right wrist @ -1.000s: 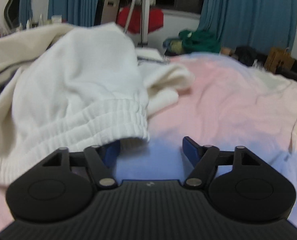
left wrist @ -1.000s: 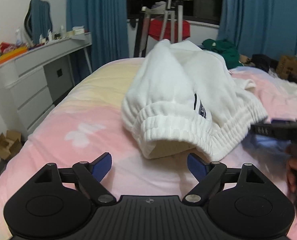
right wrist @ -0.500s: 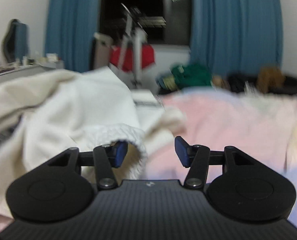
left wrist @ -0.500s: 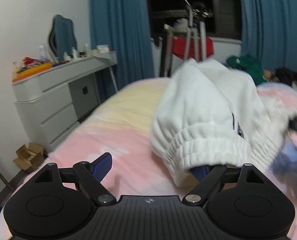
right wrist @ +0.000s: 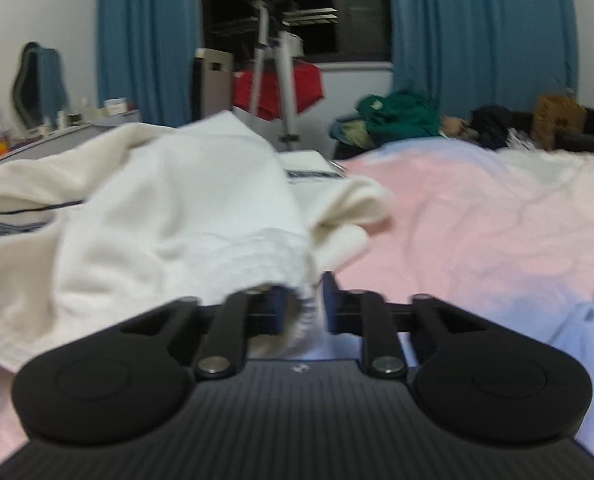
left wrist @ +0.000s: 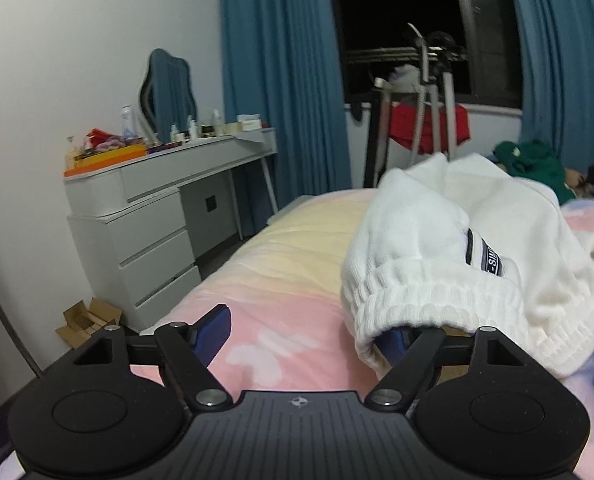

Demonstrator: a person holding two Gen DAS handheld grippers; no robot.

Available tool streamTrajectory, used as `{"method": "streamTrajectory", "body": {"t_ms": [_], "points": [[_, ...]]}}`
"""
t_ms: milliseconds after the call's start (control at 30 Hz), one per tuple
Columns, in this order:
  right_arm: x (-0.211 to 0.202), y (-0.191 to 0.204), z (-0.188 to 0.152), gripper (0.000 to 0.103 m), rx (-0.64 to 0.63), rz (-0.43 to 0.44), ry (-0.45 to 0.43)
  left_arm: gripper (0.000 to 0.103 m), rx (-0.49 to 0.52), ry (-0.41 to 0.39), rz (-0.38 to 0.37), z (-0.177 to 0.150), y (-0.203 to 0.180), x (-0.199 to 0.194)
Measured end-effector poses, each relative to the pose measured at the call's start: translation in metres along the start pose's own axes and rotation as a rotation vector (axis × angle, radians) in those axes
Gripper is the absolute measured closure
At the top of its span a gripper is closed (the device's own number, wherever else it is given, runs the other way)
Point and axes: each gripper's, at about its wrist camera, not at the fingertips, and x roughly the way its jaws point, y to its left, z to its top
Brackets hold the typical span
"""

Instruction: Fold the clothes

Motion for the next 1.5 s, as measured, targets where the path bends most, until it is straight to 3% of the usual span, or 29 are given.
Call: {"method": "streamTrajectory", "body": {"t_ms": [267, 400, 600, 733, 900, 1100, 1133, 1267, 1500], "points": [[-0.047, 0.01, 0.021, 0.092, 0.052, 0.085, -0.073, 0.024, 0.053, 0.091, -0.1, -0.012, -0.004, -0.008], [-0.072, 0.013, 0.033, 0.092, 0.084, 0.131, -0.118, 0.021, 0.181, 0.074, -0.144, -0.021, -0.014, -0.028], [-0.094, 0.013, 0.045, 0.092, 0.12, 0.184, -0.143, 0.02, 0.512, -0.102, -0.081, -0.045, -0.06, -0.046], [-0.097, 0.01, 0.048, 0.092, 0.163, 0.217, -0.118, 0.019, 0.723, -0.24, 0.002, -0.069, -0.093, -0.045], [-0.093, 0.008, 0.047, 0.092, 0.169, 0.209, -0.087, 0.022, 0.829, -0.275, 0.052, -0.079, -0.114, -0.023], [-0.082, 0.006, 0.039, 0.091, 0.17, 0.161, -0.048, 0.028, 0.758, -0.31, 0.055, -0.063, -0.119, -0.017], [-0.08, 0.005, 0.037, 0.091, 0.171, 0.154, -0.041, 0.033, 0.726, -0.308, 0.054, -0.056, -0.118, -0.017], [-0.072, 0.003, 0.031, 0.091, 0.165, 0.114, -0.02, 0.059, 0.551, -0.248, 0.012, -0.028, -0.098, -0.019], [-0.048, 0.011, 0.013, 0.082, 0.044, -0.002, 0.072, 0.078, 0.241, -0.161, -0.047, 0.021, -0.052, -0.015]]}}
